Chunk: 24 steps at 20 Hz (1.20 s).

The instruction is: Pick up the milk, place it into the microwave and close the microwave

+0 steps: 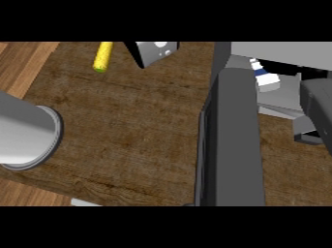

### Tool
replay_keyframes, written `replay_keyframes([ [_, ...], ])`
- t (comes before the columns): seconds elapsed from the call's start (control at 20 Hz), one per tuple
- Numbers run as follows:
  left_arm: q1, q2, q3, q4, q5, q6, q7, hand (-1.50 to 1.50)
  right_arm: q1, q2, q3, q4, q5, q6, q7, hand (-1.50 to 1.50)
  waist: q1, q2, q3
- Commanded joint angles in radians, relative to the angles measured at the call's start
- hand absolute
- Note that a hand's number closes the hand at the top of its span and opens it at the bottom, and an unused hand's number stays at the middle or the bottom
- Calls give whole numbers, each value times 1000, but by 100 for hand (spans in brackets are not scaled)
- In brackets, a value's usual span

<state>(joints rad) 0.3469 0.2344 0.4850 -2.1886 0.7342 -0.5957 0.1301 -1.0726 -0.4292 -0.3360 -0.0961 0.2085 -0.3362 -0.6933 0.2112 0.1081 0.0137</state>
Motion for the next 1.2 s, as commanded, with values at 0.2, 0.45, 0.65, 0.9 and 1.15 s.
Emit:
replay_keyframes([
  [0.2,-38,-1,-13,17,-37,15,4,-150,-73,79,68,39,65,66,76,-150,16,-9,-8],
  [0.45,-40,-6,-32,22,-54,14,14,-150,-104,156,71,43,71,-26,121,-150,8,-18,-8],
  [0.65,-35,2,-20,63,-54,-11,3,-150,-134,175,62,36,64,-60,151,-150,-6,-28,-11],
  [0.9,-61,13,-41,77,-72,-12,17,-150,-173,211,68,18,78,-79,143,-150,-19,-25,-9],
  [1.15,-59,-17,-75,78,-94,-17,13,-150,-167,232,33,1,54,-166,135,-150,-44,-35,-9],
])
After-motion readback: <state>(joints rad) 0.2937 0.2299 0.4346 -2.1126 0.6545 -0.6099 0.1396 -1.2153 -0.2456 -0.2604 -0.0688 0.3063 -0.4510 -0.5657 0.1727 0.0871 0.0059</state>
